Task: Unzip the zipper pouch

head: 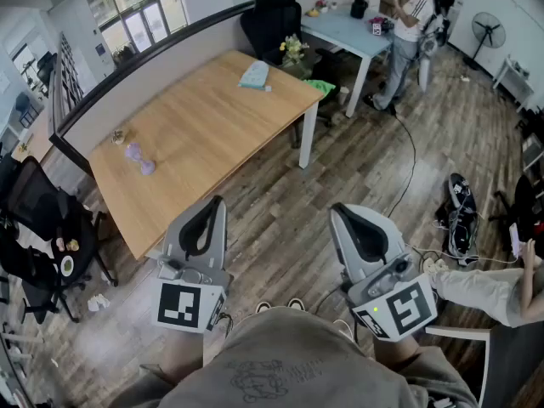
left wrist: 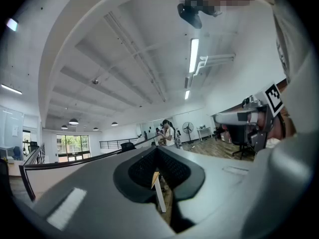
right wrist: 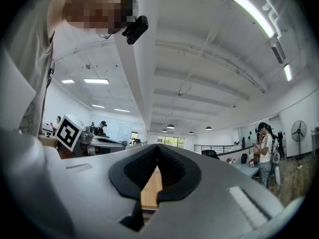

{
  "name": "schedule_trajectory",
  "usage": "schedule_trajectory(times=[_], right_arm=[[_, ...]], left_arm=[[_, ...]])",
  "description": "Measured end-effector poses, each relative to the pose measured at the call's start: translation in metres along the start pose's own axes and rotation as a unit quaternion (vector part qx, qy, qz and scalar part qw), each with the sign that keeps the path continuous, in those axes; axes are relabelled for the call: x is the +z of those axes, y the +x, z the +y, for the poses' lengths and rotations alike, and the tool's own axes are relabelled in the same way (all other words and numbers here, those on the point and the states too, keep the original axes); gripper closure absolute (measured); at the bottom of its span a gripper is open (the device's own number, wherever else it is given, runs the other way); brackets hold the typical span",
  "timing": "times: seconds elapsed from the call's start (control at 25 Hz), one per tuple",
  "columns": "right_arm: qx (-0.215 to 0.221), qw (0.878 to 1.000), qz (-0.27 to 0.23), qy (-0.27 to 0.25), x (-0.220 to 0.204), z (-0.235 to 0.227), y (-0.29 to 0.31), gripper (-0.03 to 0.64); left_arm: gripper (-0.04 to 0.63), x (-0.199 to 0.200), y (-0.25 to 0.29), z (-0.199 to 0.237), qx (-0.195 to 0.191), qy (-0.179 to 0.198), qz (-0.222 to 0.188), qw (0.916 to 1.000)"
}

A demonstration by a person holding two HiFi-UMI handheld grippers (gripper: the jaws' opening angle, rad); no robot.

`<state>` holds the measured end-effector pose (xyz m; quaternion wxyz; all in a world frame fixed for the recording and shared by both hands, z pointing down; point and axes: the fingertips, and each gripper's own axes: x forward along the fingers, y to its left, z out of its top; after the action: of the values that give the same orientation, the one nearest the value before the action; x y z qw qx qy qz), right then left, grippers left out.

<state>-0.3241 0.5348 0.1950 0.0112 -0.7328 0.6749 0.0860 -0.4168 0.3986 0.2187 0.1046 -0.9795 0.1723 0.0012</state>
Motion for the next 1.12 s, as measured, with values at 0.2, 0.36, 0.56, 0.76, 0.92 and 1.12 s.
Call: schedule_trajectory(times=[0.2,0.36,0.56,0.76,0.92,1.12], right_arm=[[-0.012,1.000,-0.013,0.013,0.003,-0.014,-0.010,0.606],[-0.004,1.000,-0.019,0.022,0.000,-0.023,-0.022,0.604],[-0.001,1.000,-0.007,0.022,-0.018,-0.038,-0.034,0.604],[-0.008,1.000,-0.001,0.025,-0.026,-0.055,-0.041,0.603],[-0.040,0.998,-0.019,0.039,-0.025,-0.079,-0.041,0.442],[-0.050,0.998,-0.011,0.031,-0.037,-0.101,-0.031,0.437]], left_arm=[[0.597,0.002,0.005,-0.013,-0.004,0.001,-0.002,1.0000],[0.597,-0.003,0.010,-0.031,-0.007,-0.001,0.007,0.9999],[0.597,-0.012,0.015,-0.052,-0.004,-0.006,0.010,0.9999],[0.597,-0.012,0.022,-0.059,0.016,-0.014,0.004,0.9998],[0.414,-0.010,0.031,-0.051,0.042,-0.008,-0.005,0.9991],[0.417,-0.018,0.049,-0.041,0.043,-0.021,-0.007,0.9988]])
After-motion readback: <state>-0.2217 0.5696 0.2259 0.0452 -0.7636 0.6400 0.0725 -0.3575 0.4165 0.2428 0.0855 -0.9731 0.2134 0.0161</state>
